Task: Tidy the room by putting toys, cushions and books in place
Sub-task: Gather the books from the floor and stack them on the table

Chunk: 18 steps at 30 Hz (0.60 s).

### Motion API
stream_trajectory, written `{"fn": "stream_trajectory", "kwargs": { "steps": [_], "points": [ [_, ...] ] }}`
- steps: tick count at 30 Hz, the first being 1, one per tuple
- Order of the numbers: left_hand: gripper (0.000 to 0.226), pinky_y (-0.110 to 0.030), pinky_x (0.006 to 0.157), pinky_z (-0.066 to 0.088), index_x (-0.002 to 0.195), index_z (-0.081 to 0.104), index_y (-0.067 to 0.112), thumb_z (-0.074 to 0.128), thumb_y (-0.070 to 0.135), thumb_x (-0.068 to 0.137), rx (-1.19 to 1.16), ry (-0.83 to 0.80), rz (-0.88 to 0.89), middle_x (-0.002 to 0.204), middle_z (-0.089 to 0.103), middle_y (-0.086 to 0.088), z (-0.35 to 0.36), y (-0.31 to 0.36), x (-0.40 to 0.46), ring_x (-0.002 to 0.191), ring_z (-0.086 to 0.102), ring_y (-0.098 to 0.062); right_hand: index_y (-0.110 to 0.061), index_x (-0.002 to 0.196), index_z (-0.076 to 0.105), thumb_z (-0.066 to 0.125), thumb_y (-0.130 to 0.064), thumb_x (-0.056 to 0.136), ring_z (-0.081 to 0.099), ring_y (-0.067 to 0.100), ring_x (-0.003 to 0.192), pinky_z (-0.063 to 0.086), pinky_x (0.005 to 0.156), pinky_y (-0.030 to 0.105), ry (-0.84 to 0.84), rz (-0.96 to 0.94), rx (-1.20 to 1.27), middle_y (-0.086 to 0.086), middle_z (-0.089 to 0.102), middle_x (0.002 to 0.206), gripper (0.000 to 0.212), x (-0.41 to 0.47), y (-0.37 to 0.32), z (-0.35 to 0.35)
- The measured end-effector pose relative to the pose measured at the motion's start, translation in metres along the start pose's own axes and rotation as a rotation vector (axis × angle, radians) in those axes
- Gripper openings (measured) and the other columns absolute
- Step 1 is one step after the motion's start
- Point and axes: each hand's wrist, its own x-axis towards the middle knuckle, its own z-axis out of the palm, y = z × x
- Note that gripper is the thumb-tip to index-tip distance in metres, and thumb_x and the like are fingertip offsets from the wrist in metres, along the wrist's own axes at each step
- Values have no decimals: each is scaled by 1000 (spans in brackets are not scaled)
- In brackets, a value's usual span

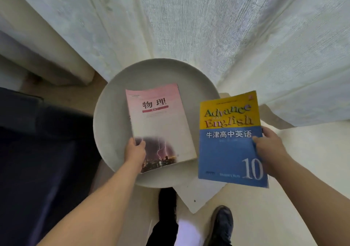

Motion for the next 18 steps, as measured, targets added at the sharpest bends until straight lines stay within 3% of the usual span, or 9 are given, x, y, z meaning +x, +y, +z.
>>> {"fn": "stream_trajectory", "kwargs": {
  "steps": [3,6,9,12,14,15,18],
  "points": [
    [10,-29,55,38,89,50,12,54,9,98,7,10,-30,79,56,-10,3,1,5,58,47,-21,-21,95,62,49,-5,97,67,32,73,55,66,38,-1,-2,10,4,69,87,20,-3,-1,-6],
    [3,-31,61,42,96,51,13,52,10,97,43,-30,-96,88,58,-13,2,4,14,62,49,-22,-21,108,61,48,-10,99,69,33,77,56,68,40,-28,5,-34,6,70,93,19,-1,-4,-3],
    [22,-36,64,51,113,46,12,51,10,92,251,-94,-160,97,61,-17,-5,18,13,75,61,-29,-23,117,56,45,-11,100,68,31,78,56,68,39,-65,12,-90,4,69,91,23,0,-12,10],
    [40,-46,95,50,127,41,10,50,12,88,506,-5,-34,123,53,-17,-17,41,5,109,57,-39,-23,120,55,44,-9,100,70,30,74,57,65,40,-145,3,-106,6,70,92,26,0,-21,38],
    [44,-45,102,44,136,42,11,50,19,93,457,39,111,133,48,-14,-23,54,-8,118,52,-35,-25,116,56,44,-9,100,71,31,76,58,66,43,-187,9,-92,8,71,97,26,4,-24,58],
    [42,-44,97,47,136,45,12,49,25,97,337,-32,125,130,52,-12,-24,58,-13,112,55,-32,-26,114,56,44,-9,100,71,32,78,58,65,42,-214,13,-76,9,70,98,26,7,-25,69],
    [31,-35,73,53,123,57,15,43,36,104,-72,-467,-83,112,67,-8,-24,61,-32,93,66,-24,-27,108,59,44,-9,101,72,29,77,57,60,38,-299,29,-26,7,71,95,24,8,-29,100]
  ]
}}
